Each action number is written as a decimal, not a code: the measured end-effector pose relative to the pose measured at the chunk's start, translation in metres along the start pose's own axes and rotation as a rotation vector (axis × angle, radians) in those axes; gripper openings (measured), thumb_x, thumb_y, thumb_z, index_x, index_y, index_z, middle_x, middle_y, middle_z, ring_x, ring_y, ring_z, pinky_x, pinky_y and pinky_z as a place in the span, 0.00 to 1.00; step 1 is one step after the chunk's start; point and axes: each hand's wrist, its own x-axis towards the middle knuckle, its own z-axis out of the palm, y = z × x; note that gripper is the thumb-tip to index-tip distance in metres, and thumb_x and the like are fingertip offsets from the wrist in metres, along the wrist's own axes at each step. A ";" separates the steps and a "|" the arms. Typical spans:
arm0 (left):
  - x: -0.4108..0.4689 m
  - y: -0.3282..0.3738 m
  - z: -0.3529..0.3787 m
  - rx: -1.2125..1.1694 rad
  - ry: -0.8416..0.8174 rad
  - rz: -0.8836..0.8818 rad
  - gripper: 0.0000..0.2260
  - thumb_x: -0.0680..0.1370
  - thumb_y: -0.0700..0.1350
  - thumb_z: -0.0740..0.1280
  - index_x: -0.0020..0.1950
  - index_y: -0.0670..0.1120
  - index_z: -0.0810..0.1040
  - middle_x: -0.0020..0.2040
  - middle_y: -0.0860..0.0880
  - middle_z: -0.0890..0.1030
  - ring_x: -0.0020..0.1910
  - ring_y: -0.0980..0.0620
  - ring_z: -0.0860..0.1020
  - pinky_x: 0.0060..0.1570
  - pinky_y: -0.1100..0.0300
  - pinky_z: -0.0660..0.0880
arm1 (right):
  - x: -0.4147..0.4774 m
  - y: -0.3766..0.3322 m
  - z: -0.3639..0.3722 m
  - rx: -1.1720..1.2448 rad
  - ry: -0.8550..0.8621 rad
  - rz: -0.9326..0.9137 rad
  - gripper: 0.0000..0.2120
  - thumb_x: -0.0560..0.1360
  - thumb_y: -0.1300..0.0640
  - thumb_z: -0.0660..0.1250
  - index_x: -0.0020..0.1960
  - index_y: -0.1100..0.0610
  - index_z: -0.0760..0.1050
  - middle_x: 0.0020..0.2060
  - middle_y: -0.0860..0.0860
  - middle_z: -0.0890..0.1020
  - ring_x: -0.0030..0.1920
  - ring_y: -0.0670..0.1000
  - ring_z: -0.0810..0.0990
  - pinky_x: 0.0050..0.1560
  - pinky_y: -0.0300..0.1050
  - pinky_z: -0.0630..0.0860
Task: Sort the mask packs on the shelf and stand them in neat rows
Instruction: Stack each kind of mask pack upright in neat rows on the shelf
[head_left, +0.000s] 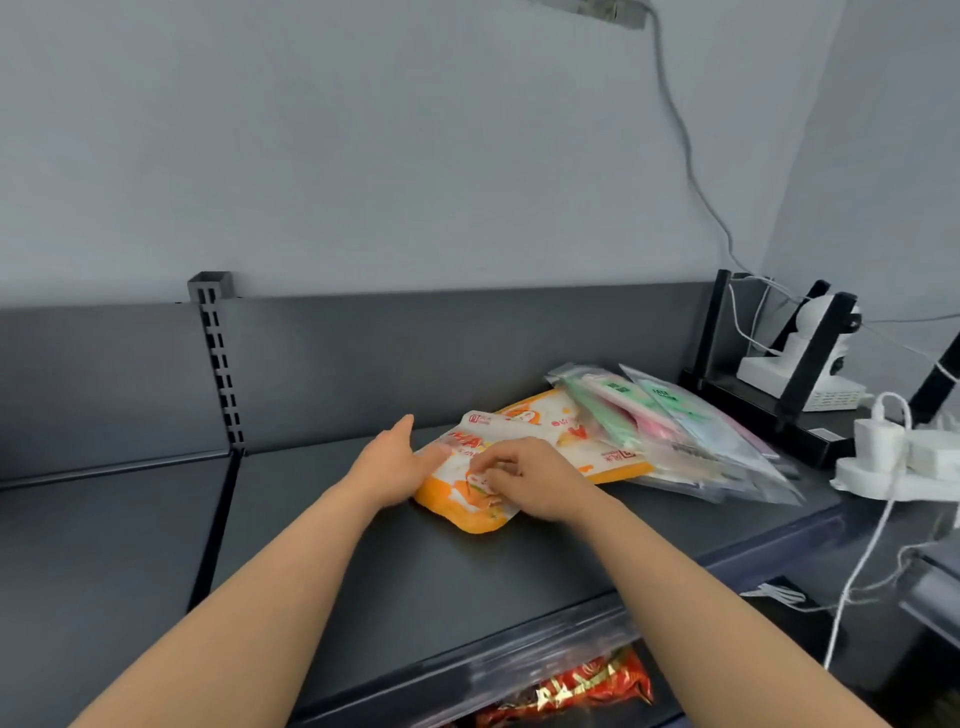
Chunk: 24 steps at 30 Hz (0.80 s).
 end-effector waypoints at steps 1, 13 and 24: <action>0.001 0.001 0.003 0.004 -0.015 -0.012 0.40 0.76 0.61 0.66 0.80 0.47 0.52 0.77 0.46 0.62 0.75 0.46 0.63 0.72 0.51 0.63 | -0.001 0.001 -0.001 0.014 0.001 -0.001 0.13 0.77 0.62 0.63 0.55 0.54 0.82 0.55 0.47 0.83 0.58 0.45 0.78 0.64 0.43 0.74; -0.011 0.002 -0.006 -0.090 0.097 -0.163 0.30 0.67 0.54 0.79 0.61 0.43 0.71 0.56 0.47 0.78 0.54 0.47 0.77 0.53 0.52 0.77 | -0.028 0.007 -0.045 -0.377 -0.057 0.158 0.32 0.73 0.64 0.63 0.76 0.52 0.61 0.74 0.49 0.65 0.73 0.52 0.64 0.69 0.45 0.64; -0.034 -0.015 -0.016 -0.505 0.623 -0.057 0.25 0.70 0.47 0.76 0.57 0.48 0.64 0.53 0.51 0.75 0.53 0.45 0.78 0.53 0.45 0.78 | 0.002 -0.007 -0.031 -0.456 0.373 0.018 0.14 0.80 0.50 0.60 0.40 0.56 0.73 0.39 0.53 0.75 0.40 0.56 0.75 0.37 0.47 0.67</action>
